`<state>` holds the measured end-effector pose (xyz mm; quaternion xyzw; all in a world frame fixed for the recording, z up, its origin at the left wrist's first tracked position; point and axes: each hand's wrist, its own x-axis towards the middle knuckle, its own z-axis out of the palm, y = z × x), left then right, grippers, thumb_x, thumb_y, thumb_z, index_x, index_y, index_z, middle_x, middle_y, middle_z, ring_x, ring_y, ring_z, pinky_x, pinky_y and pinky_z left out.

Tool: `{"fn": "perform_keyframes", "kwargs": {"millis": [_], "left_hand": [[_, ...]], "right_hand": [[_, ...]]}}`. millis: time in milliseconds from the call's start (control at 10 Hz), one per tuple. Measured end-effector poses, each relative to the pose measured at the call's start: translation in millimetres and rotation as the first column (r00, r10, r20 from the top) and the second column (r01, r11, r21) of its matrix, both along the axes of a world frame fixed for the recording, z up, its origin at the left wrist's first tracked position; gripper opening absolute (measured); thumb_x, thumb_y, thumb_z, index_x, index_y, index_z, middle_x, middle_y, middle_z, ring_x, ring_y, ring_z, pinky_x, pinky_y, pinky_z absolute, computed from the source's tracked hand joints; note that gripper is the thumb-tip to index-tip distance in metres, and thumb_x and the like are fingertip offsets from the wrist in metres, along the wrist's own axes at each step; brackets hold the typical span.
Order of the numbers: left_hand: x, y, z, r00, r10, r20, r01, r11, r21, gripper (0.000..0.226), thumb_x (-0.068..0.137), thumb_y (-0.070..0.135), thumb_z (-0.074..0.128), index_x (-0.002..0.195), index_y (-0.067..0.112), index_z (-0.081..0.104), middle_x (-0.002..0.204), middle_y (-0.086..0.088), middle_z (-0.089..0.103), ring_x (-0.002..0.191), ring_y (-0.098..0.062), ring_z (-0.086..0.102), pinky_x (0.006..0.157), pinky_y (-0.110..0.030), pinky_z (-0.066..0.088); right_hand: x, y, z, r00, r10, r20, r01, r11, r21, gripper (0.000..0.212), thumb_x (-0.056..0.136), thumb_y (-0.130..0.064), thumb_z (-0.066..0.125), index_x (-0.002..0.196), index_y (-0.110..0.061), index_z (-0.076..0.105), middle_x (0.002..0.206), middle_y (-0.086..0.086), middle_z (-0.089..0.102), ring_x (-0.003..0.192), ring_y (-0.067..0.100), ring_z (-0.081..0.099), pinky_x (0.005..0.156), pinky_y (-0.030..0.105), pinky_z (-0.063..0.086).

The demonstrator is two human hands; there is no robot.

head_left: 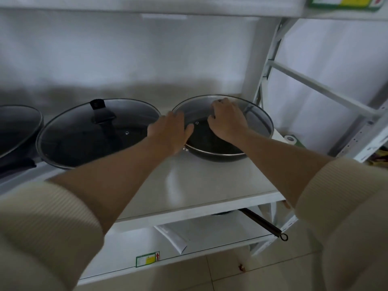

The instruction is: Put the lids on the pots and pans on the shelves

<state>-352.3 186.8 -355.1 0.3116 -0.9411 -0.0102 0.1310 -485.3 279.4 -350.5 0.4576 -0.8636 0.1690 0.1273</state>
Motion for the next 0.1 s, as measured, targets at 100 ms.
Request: {"fn": "perform_keyframes", "kwargs": {"millis": [100], "left_hand": [[1.3,4.3,17.5,0.998,-0.013,0.06,0.019,0.995,-0.101,0.052,0.097,0.05,0.028,0.13,0.012,0.043,0.121,-0.014,0.054,0.11,-0.033,0.055,0.073,-0.04,0.039]], "right_hand": [[17.7,15.9,2.1,1.0,-0.009,0.011,0.009,1.0,-0.008,0.036,0.093,-0.024,0.05,0.125,-0.007,0.051,0.123,0.016,0.055,0.113,0.031,0.052,0.093,0.045,0.05]]}}
